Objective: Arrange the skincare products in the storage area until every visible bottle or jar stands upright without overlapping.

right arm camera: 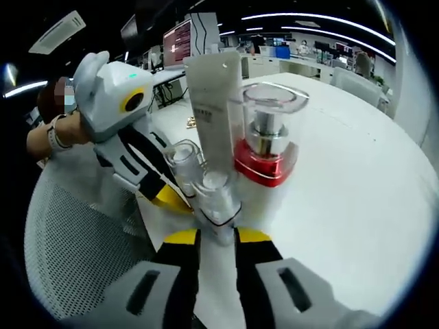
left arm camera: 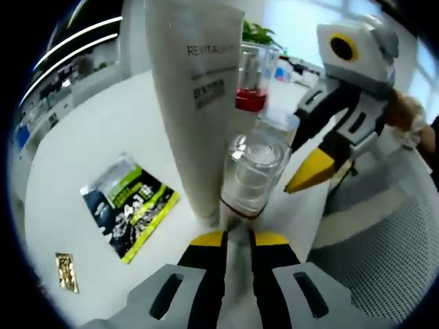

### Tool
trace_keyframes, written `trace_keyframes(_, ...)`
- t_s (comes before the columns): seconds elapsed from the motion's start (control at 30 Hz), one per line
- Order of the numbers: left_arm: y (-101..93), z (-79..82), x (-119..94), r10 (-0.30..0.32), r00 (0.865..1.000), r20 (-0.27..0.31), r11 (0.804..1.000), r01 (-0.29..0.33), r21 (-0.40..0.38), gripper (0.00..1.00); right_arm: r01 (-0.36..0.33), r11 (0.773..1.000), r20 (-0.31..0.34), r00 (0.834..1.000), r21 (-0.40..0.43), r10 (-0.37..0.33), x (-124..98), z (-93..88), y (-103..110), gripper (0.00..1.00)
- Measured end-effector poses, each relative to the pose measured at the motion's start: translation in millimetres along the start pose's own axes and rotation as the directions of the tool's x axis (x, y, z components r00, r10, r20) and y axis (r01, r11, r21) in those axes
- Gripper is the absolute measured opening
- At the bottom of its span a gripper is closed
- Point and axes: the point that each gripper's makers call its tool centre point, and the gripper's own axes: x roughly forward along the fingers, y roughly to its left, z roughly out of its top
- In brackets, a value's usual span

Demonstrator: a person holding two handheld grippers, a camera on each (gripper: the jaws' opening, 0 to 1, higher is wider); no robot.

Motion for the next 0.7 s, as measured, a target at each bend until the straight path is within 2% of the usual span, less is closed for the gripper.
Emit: trace_keyframes(0.7, -0.8, 6.4, 2.8, 0.007, 1.000, 0.011, 1.000, -0.007, -0.018, 0.09, 0.021, 0.999, 0.010, 1.000, 0.038, -0.022, 0.3, -0.6, -8.1, 0.15)
